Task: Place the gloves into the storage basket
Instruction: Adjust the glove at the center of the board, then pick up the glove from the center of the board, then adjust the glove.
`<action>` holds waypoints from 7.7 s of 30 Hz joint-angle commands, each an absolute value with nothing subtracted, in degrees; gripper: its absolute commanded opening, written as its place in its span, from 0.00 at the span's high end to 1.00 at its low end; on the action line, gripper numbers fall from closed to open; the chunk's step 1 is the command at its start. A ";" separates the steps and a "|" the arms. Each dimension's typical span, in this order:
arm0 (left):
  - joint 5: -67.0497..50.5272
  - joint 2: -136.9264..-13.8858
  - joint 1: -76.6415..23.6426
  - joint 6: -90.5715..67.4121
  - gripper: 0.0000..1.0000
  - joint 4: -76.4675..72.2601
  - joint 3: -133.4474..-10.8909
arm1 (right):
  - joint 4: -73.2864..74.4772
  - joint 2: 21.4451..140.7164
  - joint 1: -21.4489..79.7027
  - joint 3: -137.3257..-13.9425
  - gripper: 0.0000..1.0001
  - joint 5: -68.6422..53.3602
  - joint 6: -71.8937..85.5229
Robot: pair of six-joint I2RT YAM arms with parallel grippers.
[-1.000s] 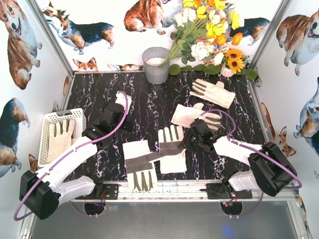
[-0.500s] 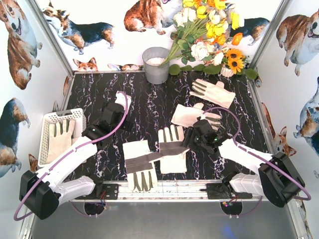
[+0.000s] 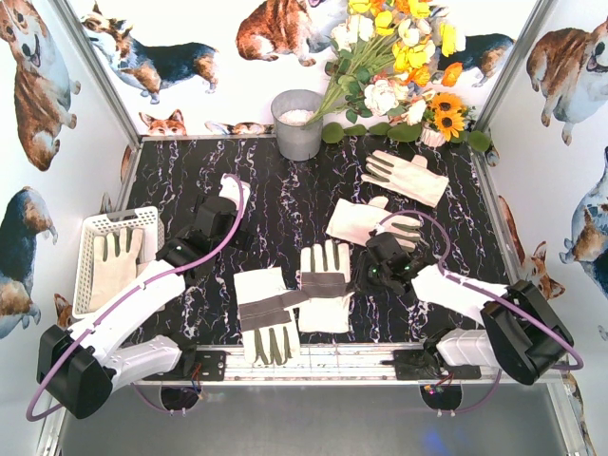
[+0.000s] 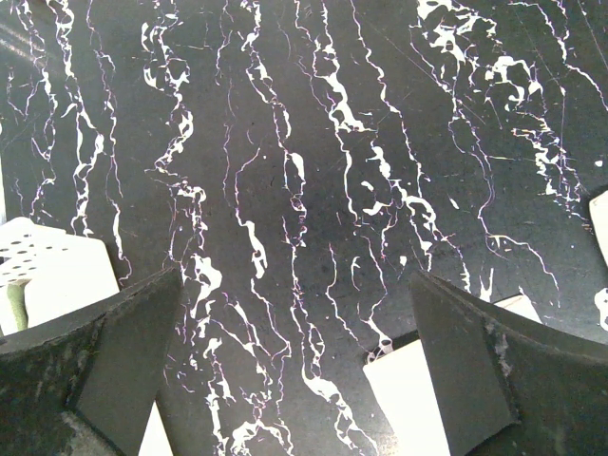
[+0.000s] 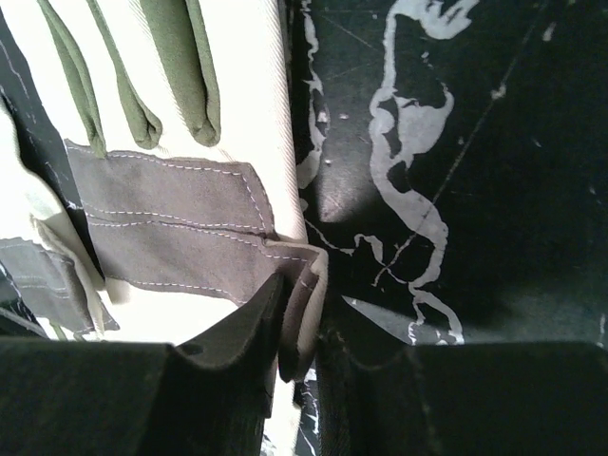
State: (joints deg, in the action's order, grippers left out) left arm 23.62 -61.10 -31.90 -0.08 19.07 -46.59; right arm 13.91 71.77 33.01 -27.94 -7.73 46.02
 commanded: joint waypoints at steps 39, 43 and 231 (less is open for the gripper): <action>18.61 -56.99 -26.54 -0.70 0.00 25.14 -53.68 | 11.16 77.27 43.81 -41.97 0.41 -24.03 45.16; 19.06 -54.15 -26.50 0.02 0.00 20.16 -47.65 | 11.60 81.84 45.36 -44.12 0.41 -24.75 44.51; 2.71 -56.80 -47.96 -14.47 0.02 15.37 -54.19 | 24.97 54.30 39.21 -53.03 1.00 -5.72 23.38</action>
